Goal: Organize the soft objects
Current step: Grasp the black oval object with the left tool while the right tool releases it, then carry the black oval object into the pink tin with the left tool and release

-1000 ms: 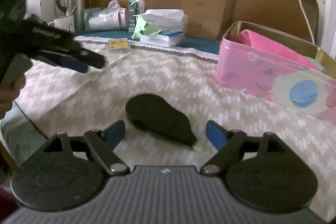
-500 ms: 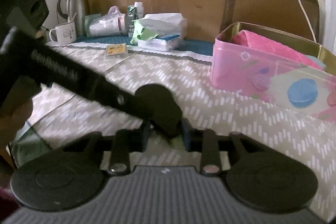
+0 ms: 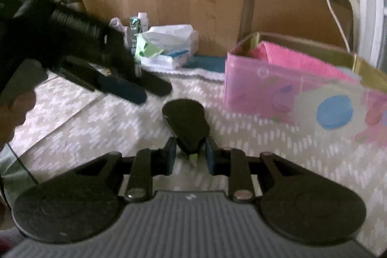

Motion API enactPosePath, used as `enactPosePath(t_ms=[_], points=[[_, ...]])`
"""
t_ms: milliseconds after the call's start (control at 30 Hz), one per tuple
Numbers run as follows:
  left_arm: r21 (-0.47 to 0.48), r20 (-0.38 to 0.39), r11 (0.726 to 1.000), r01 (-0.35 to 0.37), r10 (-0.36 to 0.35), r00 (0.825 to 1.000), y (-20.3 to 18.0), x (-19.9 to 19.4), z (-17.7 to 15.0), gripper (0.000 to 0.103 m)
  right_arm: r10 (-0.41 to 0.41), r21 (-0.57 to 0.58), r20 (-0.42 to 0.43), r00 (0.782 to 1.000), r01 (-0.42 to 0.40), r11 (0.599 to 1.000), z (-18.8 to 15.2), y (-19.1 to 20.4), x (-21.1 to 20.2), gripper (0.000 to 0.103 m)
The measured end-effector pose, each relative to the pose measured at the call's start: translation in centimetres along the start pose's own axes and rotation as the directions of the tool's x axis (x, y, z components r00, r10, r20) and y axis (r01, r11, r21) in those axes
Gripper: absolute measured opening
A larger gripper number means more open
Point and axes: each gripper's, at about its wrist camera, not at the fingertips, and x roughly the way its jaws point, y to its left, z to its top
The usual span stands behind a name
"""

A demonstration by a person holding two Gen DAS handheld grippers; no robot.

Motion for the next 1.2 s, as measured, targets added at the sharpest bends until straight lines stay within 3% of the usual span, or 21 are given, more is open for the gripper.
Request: enactPosePath(t_ms=[133,233,300,400,467,600,700,833,967,1033,1100,1167,1200], points=[[-0.034,-0.041,0.999,-0.013,0.012,0.999,1.3,1.9,1.5,0.064,0.067,0.145,0.006,0.998,-0.067,0.987,0.1,-1.8,-0.2,0.029],[-0.065,-0.067,0.997,0.042,-0.046,0.997,1.7,3.6,2.1,0.063,0.115,0.246,0.016,0.993,-0.115,0.962,-0.1,-3.0,-0.3,0.029],[-0.058,-0.073,0.997,0.057,-0.061,0.995,1.2,4.4,2.3,0.047,0.135,0.281,0.023,0.991,-0.136,0.95,-0.3,-3.6,-0.4,0.029],[-0.059,-0.111,0.993,0.099,-0.105,0.988,0.4,5.5,2.0,0.037,0.131,0.281,0.03,0.991,-0.134,0.95,-0.3,-3.6,-0.7,0.028],[-0.044,-0.124,0.993,0.114,-0.118,0.985,-0.5,5.4,1.6,0.036,0.117,0.257,0.052,0.992,-0.127,0.958,-0.1,-3.3,-1.4,0.028],[0.017,-0.075,0.986,0.164,-0.162,0.984,-2.9,3.5,3.0,0.036,0.1,0.172,0.156,0.983,-0.127,0.977,2.0,-2.8,-3.2,0.028],[0.094,-0.026,0.981,0.169,-0.167,0.986,-5.3,3.3,5.8,0.036,0.033,0.099,0.198,0.98,-0.053,0.994,4.2,-3.3,-3.2,0.028],[0.163,0.002,0.976,0.143,-0.146,0.989,-8.0,6.3,10.0,0.037,-0.078,0.073,0.212,0.974,0.064,0.995,7.0,-6.1,-0.6,0.028],[0.144,0.013,0.984,0.11,-0.113,0.994,-9.1,11.6,13.5,0.037,-0.198,0.112,0.156,0.968,0.182,0.977,9.1,-9.1,3.7,0.026],[0.136,0.018,0.989,0.065,-0.069,0.997,-9.3,14.2,14.7,0.042,-0.264,0.122,0.094,0.96,0.252,0.96,10.0,-10.1,5.9,0.022],[0.123,0.012,0.992,0.011,-0.013,1.0,-9.0,16.0,15.2,0.05,-0.321,0.137,0.048,0.946,0.312,0.94,10.4,-10.8,7.4,0.024],[0.097,0.012,0.994,-0.055,0.054,0.998,-8.4,17.0,15.4,0.054,-0.34,0.188,0.04,0.94,0.327,0.926,10.5,-11.6,7.7,0.025],[0.078,0.004,0.996,-0.052,0.052,0.999,-8.0,17.0,15.1,0.054,-0.329,0.218,0.041,0.943,0.313,0.924,10.3,-11.9,7.6,0.026]])
